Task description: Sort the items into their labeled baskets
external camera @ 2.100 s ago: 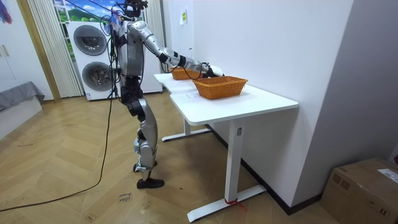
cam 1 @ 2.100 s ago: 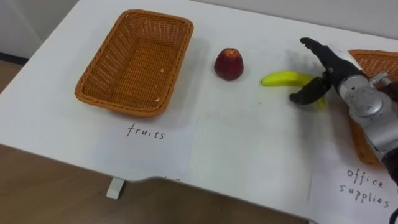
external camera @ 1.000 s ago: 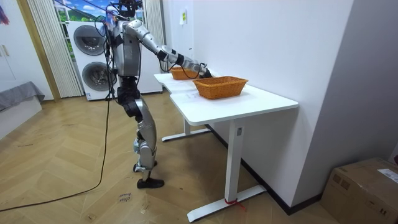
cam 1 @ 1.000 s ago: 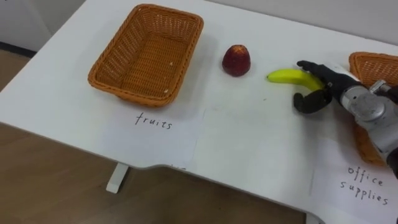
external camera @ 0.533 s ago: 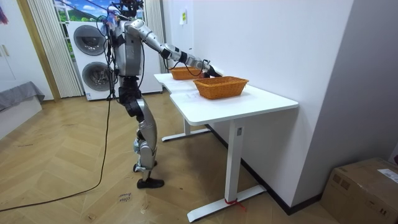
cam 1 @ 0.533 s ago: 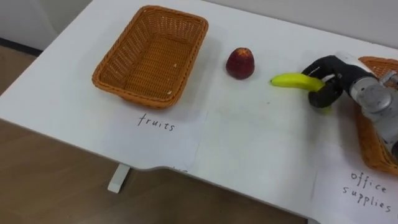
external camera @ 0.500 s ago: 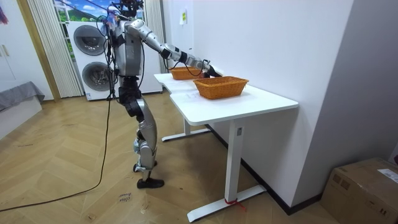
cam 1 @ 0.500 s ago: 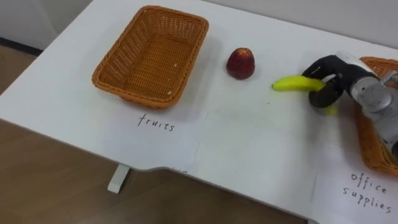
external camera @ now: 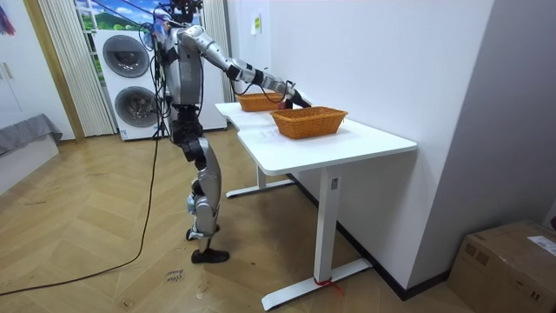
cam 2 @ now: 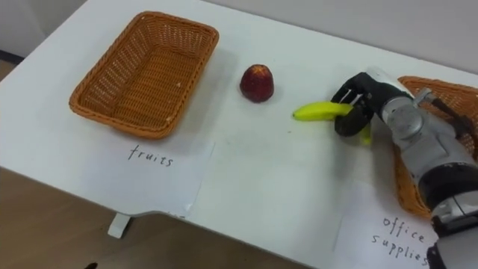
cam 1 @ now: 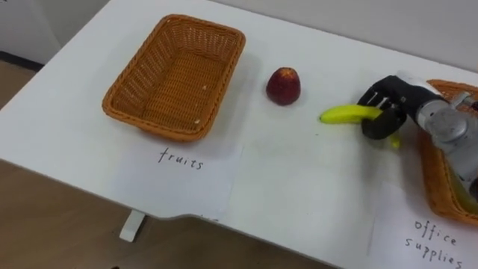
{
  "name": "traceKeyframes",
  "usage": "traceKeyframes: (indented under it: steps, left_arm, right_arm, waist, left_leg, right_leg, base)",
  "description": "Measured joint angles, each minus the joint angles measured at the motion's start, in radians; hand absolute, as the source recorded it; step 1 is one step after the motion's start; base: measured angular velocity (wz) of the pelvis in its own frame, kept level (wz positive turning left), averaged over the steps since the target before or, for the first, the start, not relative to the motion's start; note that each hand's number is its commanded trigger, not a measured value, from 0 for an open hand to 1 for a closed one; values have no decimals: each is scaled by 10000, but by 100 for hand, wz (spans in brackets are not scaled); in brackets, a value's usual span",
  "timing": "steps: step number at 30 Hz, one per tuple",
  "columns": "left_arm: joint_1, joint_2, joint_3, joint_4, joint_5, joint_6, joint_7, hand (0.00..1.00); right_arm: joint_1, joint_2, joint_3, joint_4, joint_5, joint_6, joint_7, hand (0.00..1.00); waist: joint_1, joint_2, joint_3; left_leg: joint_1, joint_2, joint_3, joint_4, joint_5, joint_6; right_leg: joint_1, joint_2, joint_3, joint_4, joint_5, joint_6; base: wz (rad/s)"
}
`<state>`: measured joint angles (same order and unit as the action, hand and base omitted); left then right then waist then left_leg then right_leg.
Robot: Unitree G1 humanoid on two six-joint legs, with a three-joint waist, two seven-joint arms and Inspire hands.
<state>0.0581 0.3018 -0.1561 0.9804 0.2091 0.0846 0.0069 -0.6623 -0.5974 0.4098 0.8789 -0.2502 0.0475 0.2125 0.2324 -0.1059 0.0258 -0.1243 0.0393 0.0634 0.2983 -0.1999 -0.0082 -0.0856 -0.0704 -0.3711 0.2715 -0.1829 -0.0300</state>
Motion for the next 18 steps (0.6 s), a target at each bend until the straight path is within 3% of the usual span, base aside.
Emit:
traceKeyframes:
  steps: [3,7,18]
  left_arm:
    - [100,1,108,39,48,-8,-1,0]
    - [539,31,802,-43,89,-27,5,0]
    - [974,65,1235,-491,686,-24,38,0]
  right_arm:
    - [123,3,-57,-223,-50,15,223,100]
    - [546,-21,-95,-1808,-995,220,675,100]
    - [803,-74,-101,-4549,-940,371,1410,100]
  waist:
    - [-101,-67,-38]
    - [-372,-172,-122]
    - [-742,-221,-200]
  left_leg:
    - [218,-4,10,-157,6,-9]
    - [424,-6,9,-266,13,-20]
    - [1528,-51,-126,-731,28,-38]
  right_leg:
    - [153,19,31,-74,4,10]
    - [375,48,30,-217,10,26]
    - [1421,124,11,-519,33,110]
  base:
    - [-1]
    - [0]
    - [2]
